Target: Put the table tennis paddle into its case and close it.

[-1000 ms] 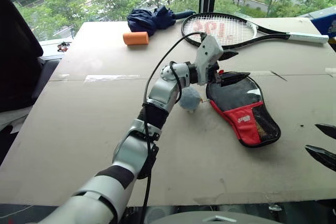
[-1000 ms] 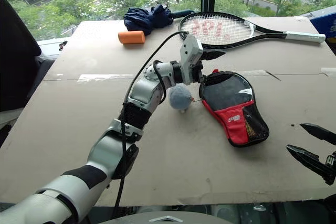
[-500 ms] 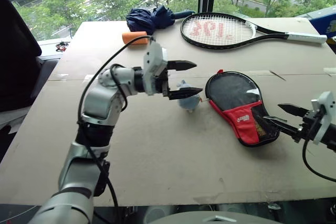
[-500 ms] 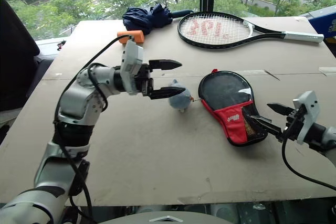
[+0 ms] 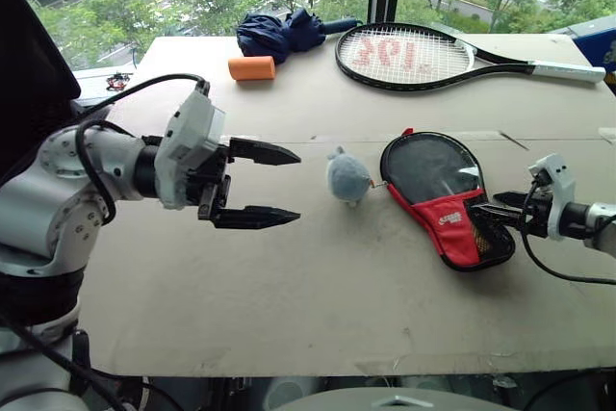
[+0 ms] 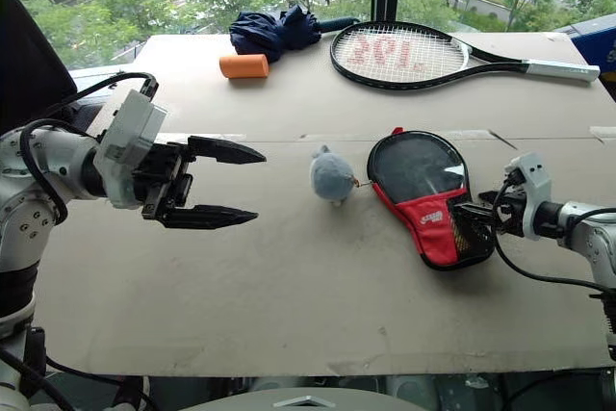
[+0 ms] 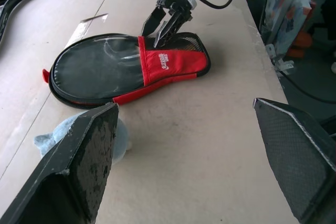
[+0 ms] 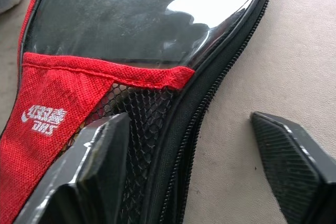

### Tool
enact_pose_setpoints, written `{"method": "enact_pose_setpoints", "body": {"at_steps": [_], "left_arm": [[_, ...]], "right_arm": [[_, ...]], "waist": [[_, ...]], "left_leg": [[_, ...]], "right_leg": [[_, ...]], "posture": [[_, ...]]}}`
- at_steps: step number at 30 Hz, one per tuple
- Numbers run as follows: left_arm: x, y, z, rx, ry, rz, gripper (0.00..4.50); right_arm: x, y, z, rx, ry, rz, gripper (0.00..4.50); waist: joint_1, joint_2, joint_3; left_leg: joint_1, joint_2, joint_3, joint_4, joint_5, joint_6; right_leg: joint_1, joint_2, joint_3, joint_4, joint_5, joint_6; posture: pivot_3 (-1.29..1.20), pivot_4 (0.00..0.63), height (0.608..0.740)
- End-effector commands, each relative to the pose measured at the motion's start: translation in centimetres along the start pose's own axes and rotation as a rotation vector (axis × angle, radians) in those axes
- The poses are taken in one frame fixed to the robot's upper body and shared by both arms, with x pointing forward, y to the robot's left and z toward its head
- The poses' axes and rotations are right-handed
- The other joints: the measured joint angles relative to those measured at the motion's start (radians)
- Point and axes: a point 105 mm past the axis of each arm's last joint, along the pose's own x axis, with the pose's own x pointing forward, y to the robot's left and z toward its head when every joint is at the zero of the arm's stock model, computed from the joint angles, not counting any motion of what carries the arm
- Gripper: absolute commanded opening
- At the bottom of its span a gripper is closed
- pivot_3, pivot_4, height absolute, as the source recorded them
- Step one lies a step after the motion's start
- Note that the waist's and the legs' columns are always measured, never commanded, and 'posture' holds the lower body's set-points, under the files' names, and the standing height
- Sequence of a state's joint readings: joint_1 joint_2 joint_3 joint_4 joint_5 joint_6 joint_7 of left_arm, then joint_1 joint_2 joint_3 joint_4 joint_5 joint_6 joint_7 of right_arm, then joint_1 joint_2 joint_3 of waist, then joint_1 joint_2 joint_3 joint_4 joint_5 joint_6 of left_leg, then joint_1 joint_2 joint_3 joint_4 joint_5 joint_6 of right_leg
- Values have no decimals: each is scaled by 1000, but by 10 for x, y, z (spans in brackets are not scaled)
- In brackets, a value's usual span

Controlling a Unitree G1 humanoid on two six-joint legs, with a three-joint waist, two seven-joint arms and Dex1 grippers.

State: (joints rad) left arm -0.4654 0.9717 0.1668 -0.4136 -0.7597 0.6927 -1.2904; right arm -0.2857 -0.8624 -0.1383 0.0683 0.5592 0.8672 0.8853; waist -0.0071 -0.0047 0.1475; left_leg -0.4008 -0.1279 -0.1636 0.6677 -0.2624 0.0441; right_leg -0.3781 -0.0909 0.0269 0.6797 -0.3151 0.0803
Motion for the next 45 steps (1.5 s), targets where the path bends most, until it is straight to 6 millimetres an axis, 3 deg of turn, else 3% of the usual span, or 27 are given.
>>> {"method": "enact_pose_setpoints", "body": {"at_steps": [1, 3, 5, 11, 15, 20, 24, 31, 32, 35, 40, 42, 45], "left_arm": [[0, -3, 10, 41, -15, 26, 4197], [1, -2, 10, 41, -15, 32, 4197], [2, -2, 11, 44, -17, 33, 4197], [2, -1, 11, 38, -11, 35, 4197], [4, 0, 8, 32, -12, 34, 4197], [9, 1, 7, 36, -23, 13, 4197], [9, 3, 7, 40, -24, 8, 4197], [7, 5, 2, 42, -17, 3, 4197], [6, 6, 1, 40, -17, 4, 4197], [4, 8, -5, 35, -6, 10, 4197], [0, 10, -9, 23, -2, 19, 4197], [-1, 13, -15, 9, 7, 27, 4197], [-2, 29, -30, -14, 33, 107, 4197]], "right_arm": [[1, 17, -1, 28, 40, 91, 1791], [1, 29, -3, 47, 66, 139, 769], [1, 36, -4, 78, 71, 160, 27], [-12, 40, -7, 306, 40, 112, 27], [-14, 69, -11, 428, -5, 193, 27], [3, 113, -29, 451, -25, 263, 27], [14, 133, -36, 471, -36, 257, 27], [1, 108, -15, 342, -93, 122, 27], [-4, 109, -13, 333, -100, 148, 719], [-16, 111, -10, 279, -105, 182, 1881], [-33, 104, -13, 216, -83, 175, 4422], [-39, 102, -10, 146, -79, 173, 4422], [-29, 108, 12, -63, -185, 190, 4422]], "waist": [[-2, 0, 0], [-4, 0, 0], [-5, 0, 0], [-4, 0, 0], [-3, 0, 0], [-4, 0, 0], [-8, 1, 0], [-6, 2, 1], [-4, 2, 1], [-6, 2, 1], [-6, 2, 1], [-6, 2, 1], [-8, 2, 1]], "left_leg": [[0, 0, 0, 0, 0, 0], [0, 0, 0, -1, 0, 0], [0, 0, 0, -1, 0, 0], [0, 0, 0, -1, 0, 0], [0, 0, 0, -2, 0, 0], [0, 0, 1, -3, 0, 0], [1, 0, 3, -3, 0, 0], [1, 0, 4, -3, 0, 0], [1, 0, 3, -2, 0, 0], [1, 0, 2, -3, 0, 0], [1, 0, 3, -3, 0, 0], [1, 0, 3, -3, 0, 0], [1, 0, 3, -2, 0, 0]], "right_leg": [[0, 0, 0, 0, 0, 0], [0, 0, 1, 0, 0, 0], [0, 0, 1, 0, 0, 0], [0, 0, 1, 0, 0, 0], [0, 0, 0, 0, 0, 0], [-1, 0, 2, 0, 0, 0], [-1, 0, 4, 2, 0, 0], [-1, 1, 4, 2, 0, 0], [-1, 1, 4, 2, 0, 0], [-1, 1, 2, 0, 0, 0], [-1, 1, 3, 0, 0, 0], [-1, 1, 3, 0, 0, 0], [0, 1, 3, 1, 0, 0]], "posture": [[0, 150, 726], [0, 150, 726], [0, 150, 726], [0, 150, 726], [0, 150, 726], [0, 150, 726], [0, 150, 726], [0, 150, 726], [0, 150, 726], [0, 150, 726], [0, 150, 726], [0, 150, 726], [0, 150, 726]]}}
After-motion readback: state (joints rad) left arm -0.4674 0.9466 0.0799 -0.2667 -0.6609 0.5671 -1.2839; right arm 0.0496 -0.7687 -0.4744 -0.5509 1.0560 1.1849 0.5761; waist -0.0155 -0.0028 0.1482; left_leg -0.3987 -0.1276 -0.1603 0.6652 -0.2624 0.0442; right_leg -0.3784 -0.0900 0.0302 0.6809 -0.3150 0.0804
